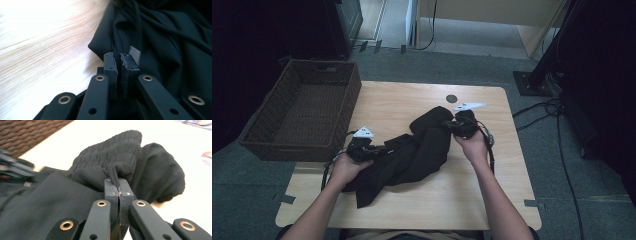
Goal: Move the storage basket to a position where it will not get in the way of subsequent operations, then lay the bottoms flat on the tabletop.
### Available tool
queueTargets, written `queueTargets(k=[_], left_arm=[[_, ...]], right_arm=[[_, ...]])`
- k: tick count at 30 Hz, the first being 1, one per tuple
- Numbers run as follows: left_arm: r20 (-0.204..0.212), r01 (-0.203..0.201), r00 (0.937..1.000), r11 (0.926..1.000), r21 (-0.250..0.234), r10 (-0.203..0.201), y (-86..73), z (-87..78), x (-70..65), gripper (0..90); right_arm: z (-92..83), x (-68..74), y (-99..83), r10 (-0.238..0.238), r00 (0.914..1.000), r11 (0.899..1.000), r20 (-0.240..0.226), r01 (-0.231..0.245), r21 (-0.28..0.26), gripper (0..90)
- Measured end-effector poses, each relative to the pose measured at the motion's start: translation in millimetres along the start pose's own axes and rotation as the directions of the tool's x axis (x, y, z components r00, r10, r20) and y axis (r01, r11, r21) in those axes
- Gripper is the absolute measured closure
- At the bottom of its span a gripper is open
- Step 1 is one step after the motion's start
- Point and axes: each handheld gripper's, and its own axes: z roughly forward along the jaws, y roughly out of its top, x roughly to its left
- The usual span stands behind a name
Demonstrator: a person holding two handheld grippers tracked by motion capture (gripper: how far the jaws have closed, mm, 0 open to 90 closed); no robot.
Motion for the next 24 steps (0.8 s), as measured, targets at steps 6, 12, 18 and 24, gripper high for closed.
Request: queueTargets(k=[6, 12, 18, 24], left_arm=[[-0.006, 0.050, 0.9987, 0.9987, 0.009, -0.050, -12.9, -11.5, 6.0, 85.0], [0.053, 0.081, 0.9955, 0.9956, -0.048, -0.078, -9.2, -13.8, 2.9, 74.0], [0.082, 0.043, 0.9960, 0.9953, -0.087, -0.036, 15.1, -17.6, -7.1, 60.5], [0.107, 0.007, 0.9943, 0.9982, -0.059, -0.001, 37.3, 0.4, -14.9, 54.5]], right_arm=[[-22.8, -35.7, -24.4, 0.079, 0.9944, 0.997, 0.071, -0.079, 0.004, 89.0], [-21.1, -46.6, -44.0, 0.123, 0.9893, 0.992, 0.078, -0.124, 0.005, 88.2], [-18.8, -40.4, -42.8, 0.129, 0.9897, 0.992, 0.063, -0.129, 0.003, 70.5], [-29.9, -15.7, -31.0, 0.058, 0.9894, 0.998, 0.133, -0.056, -0.013, 59.7]])
